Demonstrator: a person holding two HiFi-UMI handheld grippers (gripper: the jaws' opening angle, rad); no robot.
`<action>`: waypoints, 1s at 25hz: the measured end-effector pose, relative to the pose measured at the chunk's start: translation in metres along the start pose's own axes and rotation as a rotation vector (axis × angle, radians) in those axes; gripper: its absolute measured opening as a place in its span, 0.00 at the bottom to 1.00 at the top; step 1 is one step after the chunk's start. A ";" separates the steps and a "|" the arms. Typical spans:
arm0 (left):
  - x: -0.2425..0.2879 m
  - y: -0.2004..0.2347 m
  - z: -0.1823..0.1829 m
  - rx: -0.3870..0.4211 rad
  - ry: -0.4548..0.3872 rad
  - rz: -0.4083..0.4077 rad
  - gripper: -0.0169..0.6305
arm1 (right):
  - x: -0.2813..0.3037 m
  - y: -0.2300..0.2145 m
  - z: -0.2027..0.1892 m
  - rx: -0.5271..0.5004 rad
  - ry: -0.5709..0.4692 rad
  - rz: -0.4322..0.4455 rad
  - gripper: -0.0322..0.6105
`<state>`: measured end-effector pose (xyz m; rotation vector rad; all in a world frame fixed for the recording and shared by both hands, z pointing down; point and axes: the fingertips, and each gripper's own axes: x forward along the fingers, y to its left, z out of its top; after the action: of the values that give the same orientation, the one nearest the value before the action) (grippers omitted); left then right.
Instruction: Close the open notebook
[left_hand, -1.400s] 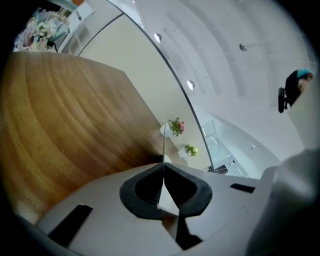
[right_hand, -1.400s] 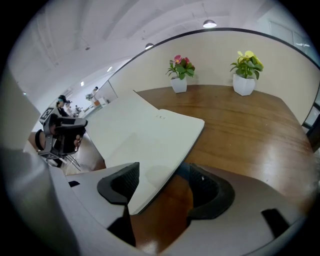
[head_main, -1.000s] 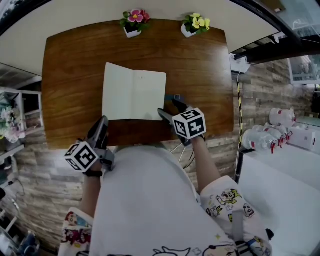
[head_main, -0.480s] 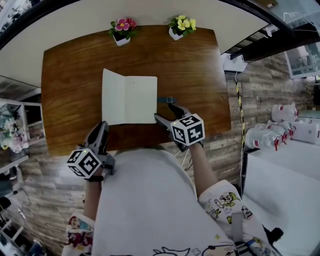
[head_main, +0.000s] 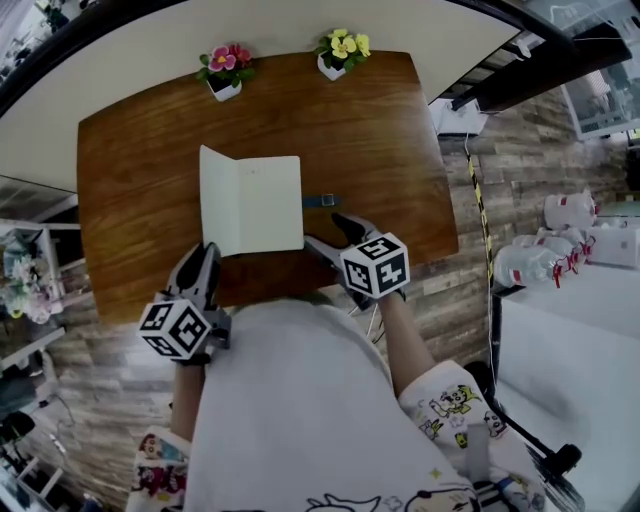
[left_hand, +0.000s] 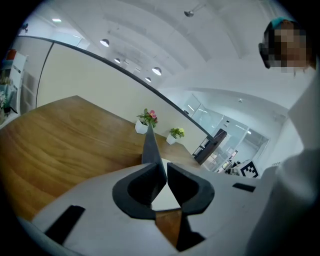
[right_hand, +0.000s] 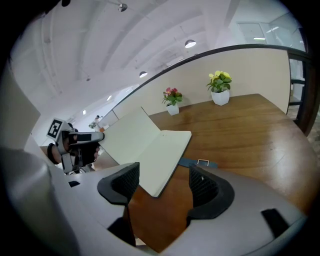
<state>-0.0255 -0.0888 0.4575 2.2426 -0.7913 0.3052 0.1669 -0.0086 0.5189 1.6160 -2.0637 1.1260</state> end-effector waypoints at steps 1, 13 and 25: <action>0.003 -0.003 0.000 0.008 0.003 -0.005 0.09 | -0.002 -0.001 0.000 0.004 -0.005 -0.002 0.53; 0.038 -0.047 -0.014 0.163 0.105 -0.053 0.21 | -0.027 -0.018 -0.011 0.088 -0.053 -0.037 0.52; 0.070 -0.075 -0.045 0.269 0.172 -0.044 0.29 | -0.048 -0.030 -0.024 0.095 -0.080 -0.056 0.52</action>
<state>0.0769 -0.0475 0.4772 2.4386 -0.6389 0.6062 0.2045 0.0397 0.5160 1.7796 -2.0285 1.1752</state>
